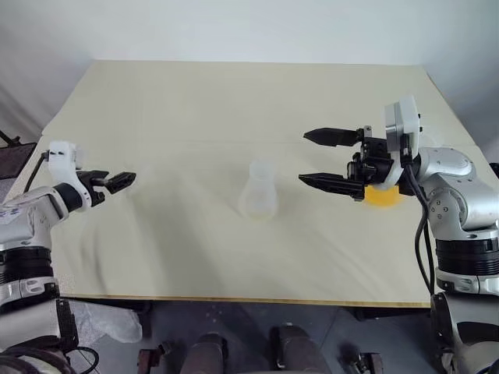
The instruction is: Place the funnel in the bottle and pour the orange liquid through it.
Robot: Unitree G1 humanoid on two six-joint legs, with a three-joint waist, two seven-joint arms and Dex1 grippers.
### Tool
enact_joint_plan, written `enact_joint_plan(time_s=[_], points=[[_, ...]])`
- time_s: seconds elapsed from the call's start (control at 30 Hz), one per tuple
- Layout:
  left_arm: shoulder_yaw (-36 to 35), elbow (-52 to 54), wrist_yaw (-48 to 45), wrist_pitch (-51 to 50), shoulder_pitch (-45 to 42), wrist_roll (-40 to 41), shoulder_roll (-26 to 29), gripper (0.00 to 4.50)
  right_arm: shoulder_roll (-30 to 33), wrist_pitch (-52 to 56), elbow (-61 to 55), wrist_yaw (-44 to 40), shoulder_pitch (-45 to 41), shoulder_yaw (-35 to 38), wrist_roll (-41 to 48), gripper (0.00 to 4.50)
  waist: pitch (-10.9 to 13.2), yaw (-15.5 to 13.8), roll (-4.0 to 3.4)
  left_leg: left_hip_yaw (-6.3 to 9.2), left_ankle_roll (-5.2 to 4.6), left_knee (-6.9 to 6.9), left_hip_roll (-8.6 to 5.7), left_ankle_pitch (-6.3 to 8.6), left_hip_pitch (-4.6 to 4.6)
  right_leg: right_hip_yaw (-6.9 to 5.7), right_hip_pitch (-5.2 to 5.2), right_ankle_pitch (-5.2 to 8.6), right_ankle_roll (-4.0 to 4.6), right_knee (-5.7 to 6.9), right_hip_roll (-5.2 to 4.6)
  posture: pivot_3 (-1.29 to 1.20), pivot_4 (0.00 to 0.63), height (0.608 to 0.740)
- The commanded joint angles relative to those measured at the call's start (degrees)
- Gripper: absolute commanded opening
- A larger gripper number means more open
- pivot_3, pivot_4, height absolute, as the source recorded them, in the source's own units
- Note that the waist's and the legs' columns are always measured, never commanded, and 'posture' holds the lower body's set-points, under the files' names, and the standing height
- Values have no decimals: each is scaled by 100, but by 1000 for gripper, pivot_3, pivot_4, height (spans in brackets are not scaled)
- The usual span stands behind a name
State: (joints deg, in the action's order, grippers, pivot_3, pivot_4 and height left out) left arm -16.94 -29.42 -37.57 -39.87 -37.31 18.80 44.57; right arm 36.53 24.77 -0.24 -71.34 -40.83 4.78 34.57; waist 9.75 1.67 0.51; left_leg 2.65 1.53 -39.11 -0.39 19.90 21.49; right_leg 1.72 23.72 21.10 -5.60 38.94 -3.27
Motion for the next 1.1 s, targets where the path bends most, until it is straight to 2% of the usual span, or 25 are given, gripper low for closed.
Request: enact_joint_plan(time_s=[0.03,0.23,0.73,0.93,1.03,1.1], points=[[200,-69,-172,116,-133,-103,36,4491,62,-85,-216,36,-20,109,59,4500,0,14,0,-1,0,0,0,0,0,0,2,0,0,1,0,0,150,740],[915,-661,-612,541,-581,-555,58,4491,88,-38,-293,112,18,130,75,4500,0,-6,1,0,1,-1,0,-1,1,0,1,0,0,1,0,0,150,740],[1401,-1796,-1203,1301,-1425,-1102,69,4491,162,7,-606,312,289,212,179,4500,2,-8,3,-2,1,-2,-1,0,2,-2,3,0,0,1,0,0,150,740],[1716,-2565,-1522,1679,-1822,-1520,103,4491,178,-25,-654,363,336,228,195,4500,2,9,3,-3,1,-1,-2,0,1,-4,4,0,0,3,0,0,150,740],[1867,-2848,-1692,1795,-1948,-1712,108,3910,183,-43,-667,384,365,240,190,4500,2,4,4,-4,0,0,-2,-1,2,-4,5,0,0,4,1,0,150,740],[1921,-2991,-1759,1838,-2026,-1811,114,3349,187,-55,-675,396,385,249,184,4500,2,-3,4,-3,0,-2,-2,-1,2,-4,5,0,0,4,0,0,150,740]])
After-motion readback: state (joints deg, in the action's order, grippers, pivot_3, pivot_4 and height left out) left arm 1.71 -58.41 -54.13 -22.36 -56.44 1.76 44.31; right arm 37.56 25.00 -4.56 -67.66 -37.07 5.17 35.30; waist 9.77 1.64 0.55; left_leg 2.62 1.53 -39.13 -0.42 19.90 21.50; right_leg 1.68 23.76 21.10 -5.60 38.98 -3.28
